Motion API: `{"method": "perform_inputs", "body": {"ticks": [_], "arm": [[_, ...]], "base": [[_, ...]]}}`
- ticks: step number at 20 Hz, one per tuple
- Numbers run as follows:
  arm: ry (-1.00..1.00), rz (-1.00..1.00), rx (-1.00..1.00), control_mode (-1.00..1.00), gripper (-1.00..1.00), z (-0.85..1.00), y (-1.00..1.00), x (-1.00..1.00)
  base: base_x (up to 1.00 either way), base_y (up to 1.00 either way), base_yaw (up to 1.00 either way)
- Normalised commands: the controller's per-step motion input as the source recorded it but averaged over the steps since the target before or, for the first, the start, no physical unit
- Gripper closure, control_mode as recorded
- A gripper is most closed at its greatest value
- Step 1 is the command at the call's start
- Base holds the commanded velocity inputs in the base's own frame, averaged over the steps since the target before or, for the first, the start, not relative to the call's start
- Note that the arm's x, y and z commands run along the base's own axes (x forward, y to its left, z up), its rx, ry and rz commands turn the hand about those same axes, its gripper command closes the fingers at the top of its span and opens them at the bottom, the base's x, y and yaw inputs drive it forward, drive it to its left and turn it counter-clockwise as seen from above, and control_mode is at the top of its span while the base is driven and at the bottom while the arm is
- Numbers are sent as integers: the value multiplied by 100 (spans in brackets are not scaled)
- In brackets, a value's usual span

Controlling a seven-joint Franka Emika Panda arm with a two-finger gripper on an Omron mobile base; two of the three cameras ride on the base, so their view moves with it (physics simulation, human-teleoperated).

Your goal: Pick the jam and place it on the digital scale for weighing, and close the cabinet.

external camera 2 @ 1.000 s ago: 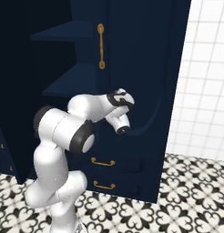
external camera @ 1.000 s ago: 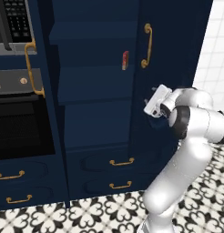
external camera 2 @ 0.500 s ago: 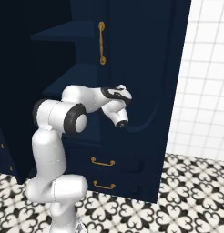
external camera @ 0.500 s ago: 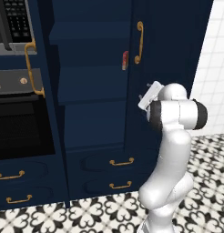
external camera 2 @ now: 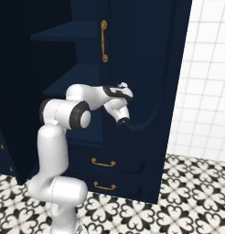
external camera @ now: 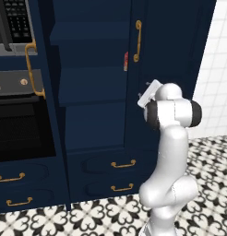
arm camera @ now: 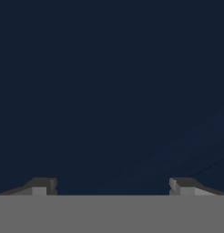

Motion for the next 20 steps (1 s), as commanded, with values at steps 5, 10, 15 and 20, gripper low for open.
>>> {"method": "perform_inputs", "body": {"ticks": [5,10,15,20], "arm": [[0,-2,0,-100,-100,0,0,60],[-1,-3,0,-100,-100,0,0,67],[0,-3,0,-100,-100,0,0,88],[-13,-1,4,-100,-100,5,-7,-68]], "base": [[0,0,0],[0,0,0],[0,0,0],[0,0,0]]}}
